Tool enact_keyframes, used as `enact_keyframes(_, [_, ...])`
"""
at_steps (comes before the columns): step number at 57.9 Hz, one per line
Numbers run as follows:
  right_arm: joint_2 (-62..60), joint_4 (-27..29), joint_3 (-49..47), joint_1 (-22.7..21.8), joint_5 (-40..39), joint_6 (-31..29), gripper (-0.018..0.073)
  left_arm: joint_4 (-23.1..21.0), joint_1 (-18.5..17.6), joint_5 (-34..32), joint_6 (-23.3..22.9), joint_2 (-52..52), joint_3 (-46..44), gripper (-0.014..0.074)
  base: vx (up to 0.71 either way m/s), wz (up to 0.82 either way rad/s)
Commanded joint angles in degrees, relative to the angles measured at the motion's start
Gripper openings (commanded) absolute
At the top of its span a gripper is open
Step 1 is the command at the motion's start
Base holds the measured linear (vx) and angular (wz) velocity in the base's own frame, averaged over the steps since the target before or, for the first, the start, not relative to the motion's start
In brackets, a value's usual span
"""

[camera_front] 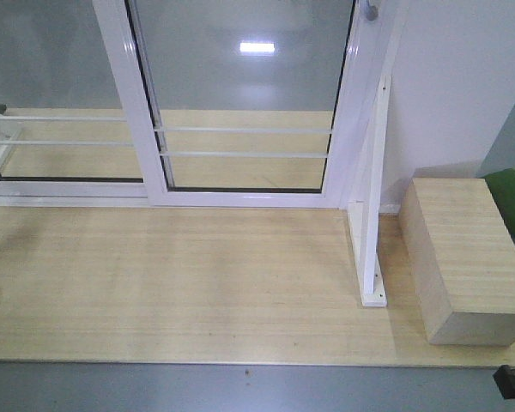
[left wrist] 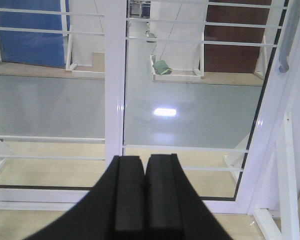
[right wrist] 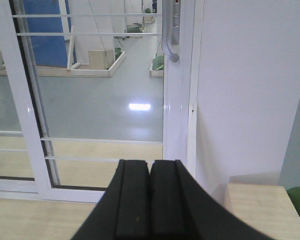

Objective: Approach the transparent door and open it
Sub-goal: 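Stop the base in front of the door near its silver handle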

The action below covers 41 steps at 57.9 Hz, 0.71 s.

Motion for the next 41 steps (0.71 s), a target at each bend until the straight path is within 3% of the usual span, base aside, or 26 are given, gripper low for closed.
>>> enact_keyframes(1, [-0.91, -0.02, 0.21, -0.39, -4.59, -0.03, -0.0004, -0.63, -0.05, -4.78, -0.15, -0.32, 0.46, 0.0003, 0.46, -0.06])
enact_keyframes(41, [-0.91, -0.02, 0.21, -0.39, -4.59, -0.03, -0.0004, -0.63, -0.05, -4.78, -0.15, -0.32, 0.46, 0.0003, 0.41, -0.05])
